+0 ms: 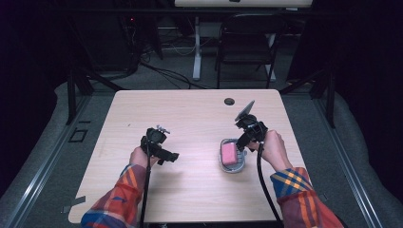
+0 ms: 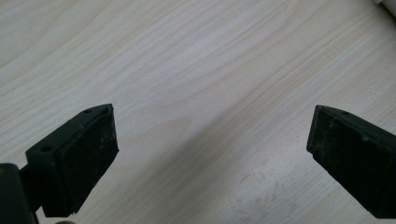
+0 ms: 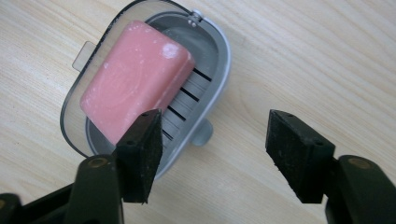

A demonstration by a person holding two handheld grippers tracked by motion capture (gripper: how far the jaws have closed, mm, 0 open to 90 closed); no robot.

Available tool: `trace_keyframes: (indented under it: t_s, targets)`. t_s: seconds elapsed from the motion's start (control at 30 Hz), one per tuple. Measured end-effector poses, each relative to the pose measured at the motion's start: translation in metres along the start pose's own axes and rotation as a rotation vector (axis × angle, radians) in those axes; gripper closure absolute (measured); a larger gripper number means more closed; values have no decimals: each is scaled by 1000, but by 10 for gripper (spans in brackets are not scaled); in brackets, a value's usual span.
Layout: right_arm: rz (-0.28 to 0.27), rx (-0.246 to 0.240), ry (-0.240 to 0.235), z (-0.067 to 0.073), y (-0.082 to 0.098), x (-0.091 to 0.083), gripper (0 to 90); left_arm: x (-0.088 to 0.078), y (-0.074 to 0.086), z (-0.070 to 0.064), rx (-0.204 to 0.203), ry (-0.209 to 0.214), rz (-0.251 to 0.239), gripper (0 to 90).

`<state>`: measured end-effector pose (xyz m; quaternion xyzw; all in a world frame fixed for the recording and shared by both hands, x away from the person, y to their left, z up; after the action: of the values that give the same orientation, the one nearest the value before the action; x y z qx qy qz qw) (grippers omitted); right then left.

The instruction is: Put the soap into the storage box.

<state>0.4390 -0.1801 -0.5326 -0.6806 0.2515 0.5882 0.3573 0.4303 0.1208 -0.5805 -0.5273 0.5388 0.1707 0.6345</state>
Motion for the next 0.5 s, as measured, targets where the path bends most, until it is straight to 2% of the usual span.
trace_keyframes:
  t_s: [0.03, 0.17, 0.33, 0.43, 0.5]
  targets:
    - [-17, 12, 4, -1, 1, 0, 347, 0, 0, 0, 0, 0, 0, 18]
    - [-32, -4, 4, -8, 7, -9, 270, 0, 0, 0, -1, 0, -1, 19]
    - [-74, 4, 16, -17, 14, -19, 163, 0, 0, -1, 2, -3, -4, 18]
    - [-102, 6, 23, -21, 18, -23, 145, 0, 0, 0, 1, -1, -1, 18]
    - [-94, -3, 32, -25, 23, -29, 129, 0, 0, 0, -1, -2, -2, 18]
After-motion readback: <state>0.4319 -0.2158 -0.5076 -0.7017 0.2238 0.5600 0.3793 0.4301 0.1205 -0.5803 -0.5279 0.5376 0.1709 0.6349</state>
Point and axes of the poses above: each handheld gripper's, and its own axes: x roughly forward along the jaws, y roughly out of its underside, z roughly to its left, the point moved 7 cm from there along x, roughly forward along the jaws, and after that the axes turned 8 degrees about -x, right-handed, at the moved point
